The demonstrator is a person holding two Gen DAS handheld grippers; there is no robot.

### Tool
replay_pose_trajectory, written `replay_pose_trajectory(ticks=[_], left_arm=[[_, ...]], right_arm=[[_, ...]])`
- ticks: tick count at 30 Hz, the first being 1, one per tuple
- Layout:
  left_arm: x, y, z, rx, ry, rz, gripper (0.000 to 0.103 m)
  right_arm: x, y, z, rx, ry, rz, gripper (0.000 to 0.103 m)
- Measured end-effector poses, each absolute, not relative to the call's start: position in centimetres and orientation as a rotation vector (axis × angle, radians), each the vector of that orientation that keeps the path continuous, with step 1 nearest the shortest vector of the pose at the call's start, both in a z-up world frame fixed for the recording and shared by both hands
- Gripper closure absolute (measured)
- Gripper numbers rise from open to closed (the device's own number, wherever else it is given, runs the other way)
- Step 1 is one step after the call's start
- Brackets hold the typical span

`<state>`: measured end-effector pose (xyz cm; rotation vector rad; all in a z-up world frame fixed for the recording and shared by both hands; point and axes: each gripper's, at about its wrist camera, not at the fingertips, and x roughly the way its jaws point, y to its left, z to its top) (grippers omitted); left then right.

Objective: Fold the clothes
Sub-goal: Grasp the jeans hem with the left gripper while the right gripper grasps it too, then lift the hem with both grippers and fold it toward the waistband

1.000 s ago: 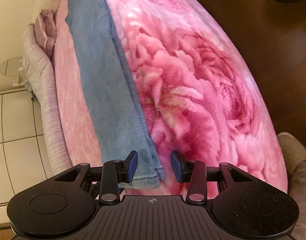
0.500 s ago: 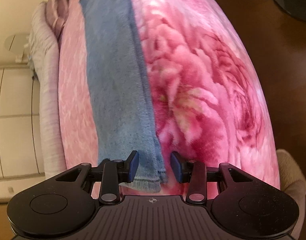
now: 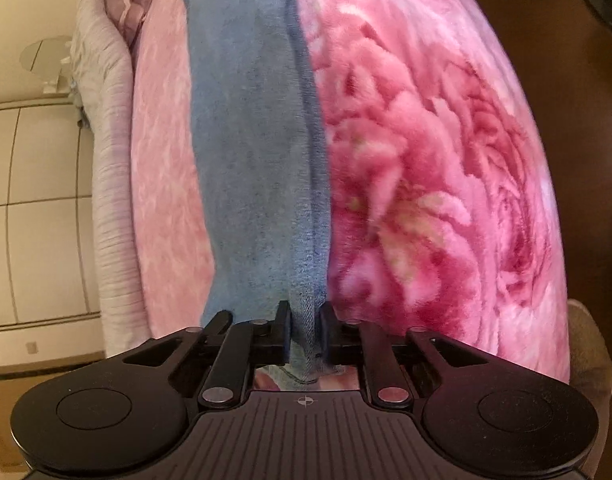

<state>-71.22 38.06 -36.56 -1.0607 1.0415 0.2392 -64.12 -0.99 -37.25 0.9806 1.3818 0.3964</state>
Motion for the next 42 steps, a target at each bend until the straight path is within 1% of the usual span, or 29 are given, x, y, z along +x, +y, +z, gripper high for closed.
replay_pose_trajectory(ticks=[3,6,13,18,22,27,32,36,42], left_arm=[[-70.3,37.4,-33.6,-1.059,0.995,0.242,0.093],[-68.8,36.2,-30.1,-1.06,0.937,0.246,0.093],[-62.7,31.2,-22.4,-1.048,0.787,0.263,0.094],[-58.5,27.8,-18.6,-1.052,0.681,0.258,0.094],[-54.8,26.0,-16.4,-1.042,0.653,0.224,0.094],[-50.3,24.4,-14.9,-1.029,0.638,0.208,0.094],[-45.8,23.4,-14.9,-1.03,0.641,0.229,0.094],[-41.1,23.6,-15.3,-1.051,0.676,0.255,0.094],[-32.3,23.1,-15.1,-1.006,0.75,0.231,0.094]], right_arm=[[-62.7,-1.5,-35.7,1.011,1.39,0.445,0.093],[-60.5,-2.9,-33.8,1.121,1.395,0.457,0.093],[-52.3,-7.0,-28.9,1.284,1.433,0.49,0.093],[-46.8,-9.5,-25.2,1.29,1.403,0.556,0.093],[-43.0,-10.7,-22.5,1.278,1.349,0.576,0.093],[-38.5,-11.8,-20.6,1.261,1.323,0.589,0.093],[-33.4,-11.6,-20.1,1.23,1.341,0.574,0.093],[-28.4,-11.1,-20.2,1.212,1.373,0.55,0.093],[-21.4,-11.5,-20.4,1.226,1.396,0.467,0.093]])
